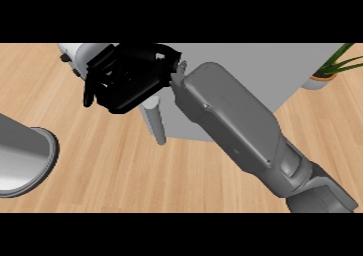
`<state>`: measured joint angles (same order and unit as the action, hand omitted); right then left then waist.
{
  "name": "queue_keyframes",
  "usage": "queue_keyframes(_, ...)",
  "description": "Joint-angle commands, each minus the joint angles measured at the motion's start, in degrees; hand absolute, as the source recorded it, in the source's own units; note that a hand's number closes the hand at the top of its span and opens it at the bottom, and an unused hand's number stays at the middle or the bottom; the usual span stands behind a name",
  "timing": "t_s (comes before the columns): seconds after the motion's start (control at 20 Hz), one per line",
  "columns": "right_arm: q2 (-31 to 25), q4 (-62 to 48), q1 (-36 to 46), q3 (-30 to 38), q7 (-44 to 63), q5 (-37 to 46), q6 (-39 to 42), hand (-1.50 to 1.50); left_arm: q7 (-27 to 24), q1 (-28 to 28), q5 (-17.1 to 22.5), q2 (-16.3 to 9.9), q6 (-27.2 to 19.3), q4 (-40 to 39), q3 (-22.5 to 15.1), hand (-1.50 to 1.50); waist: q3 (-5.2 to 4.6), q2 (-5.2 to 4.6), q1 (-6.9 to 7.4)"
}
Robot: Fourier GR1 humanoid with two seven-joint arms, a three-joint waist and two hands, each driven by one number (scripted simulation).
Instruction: Pick up the wine, place it into the cabinet and close the cabinet
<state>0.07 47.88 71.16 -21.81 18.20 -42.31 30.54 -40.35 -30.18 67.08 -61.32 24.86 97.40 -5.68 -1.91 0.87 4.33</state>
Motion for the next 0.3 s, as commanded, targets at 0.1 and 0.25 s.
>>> queue_keyframes(0.1, -8.3, -5.9, 0.0, 5.7, -6.5, 2.5, -8.5, 1.5, -0.9, 1.2, 0.4, -0.1, -1.2, -1.8, 3.2, -1.5, 1.78, -1.95, -2.55)
queue_keyframes(0.25, -9.0, -7.1, 0.4, 4.2, -8.2, 1.9, -8.6, 1.5, -1.0, 1.1, -0.1, -0.1, -1.6, -1.2, 4.0, -1.5, 1.8, -2.09, -2.54)
